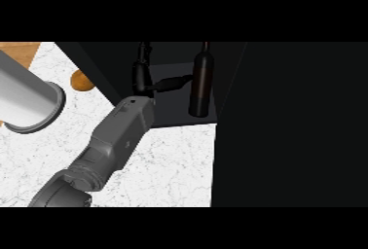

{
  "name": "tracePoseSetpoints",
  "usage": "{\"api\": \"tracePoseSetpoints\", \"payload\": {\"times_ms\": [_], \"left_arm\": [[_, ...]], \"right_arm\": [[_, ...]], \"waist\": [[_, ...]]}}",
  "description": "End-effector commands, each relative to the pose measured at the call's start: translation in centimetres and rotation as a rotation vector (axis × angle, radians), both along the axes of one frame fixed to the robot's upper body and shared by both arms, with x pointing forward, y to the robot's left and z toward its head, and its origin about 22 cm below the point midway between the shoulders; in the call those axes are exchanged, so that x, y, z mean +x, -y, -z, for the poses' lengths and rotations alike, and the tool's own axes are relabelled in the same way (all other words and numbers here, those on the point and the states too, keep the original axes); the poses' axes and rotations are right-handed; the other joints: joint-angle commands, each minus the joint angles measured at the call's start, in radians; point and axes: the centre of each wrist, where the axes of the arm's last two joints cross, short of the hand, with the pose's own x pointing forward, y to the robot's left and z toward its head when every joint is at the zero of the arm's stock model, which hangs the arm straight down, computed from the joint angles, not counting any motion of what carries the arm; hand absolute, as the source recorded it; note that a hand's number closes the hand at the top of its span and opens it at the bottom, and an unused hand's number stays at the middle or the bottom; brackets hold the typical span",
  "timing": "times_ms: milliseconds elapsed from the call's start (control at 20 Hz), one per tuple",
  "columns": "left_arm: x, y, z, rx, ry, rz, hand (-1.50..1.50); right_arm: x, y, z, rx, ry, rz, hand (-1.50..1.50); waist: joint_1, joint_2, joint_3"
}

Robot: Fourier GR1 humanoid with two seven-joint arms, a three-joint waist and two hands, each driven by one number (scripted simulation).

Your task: Pick up the wine, place it into the cabinet and close the cabinet

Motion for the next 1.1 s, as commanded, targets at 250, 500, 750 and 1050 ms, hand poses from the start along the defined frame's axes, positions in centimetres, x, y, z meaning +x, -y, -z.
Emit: {"api": "tracePoseSetpoints", "payload": {"times_ms": [250,500,750,1050], "left_arm": [[-0.8,-0.6,1.6,-0.005,0.0,0.027,-1.5],[-0.4,-3.2,1.5,-0.031,0.015,0.064,-1.5],[-1.5,-1.6,3.0,-0.047,0.014,0.139,-1.5],[-1.4,-1.0,2.7,-0.109,0.005,0.143,-1.5]], "right_arm": [[-0.6,-0.6,-0.1,0.009,0.001,-0.008,-1.5],[-1.1,0.6,-0.6,0.02,0.023,-0.022,-1.5],[-0.1,0.1,-0.3,0.025,0.01,-0.01,-1.5],[-1.2,-0.3,-0.9,0.023,0.013,-0.027,-1.5]], "waist": [[0.018,0.001,-0.006],[0.004,0.007,-0.005],[0.024,0.002,-0.005],[0.022,-0.008,-0.005]]}}
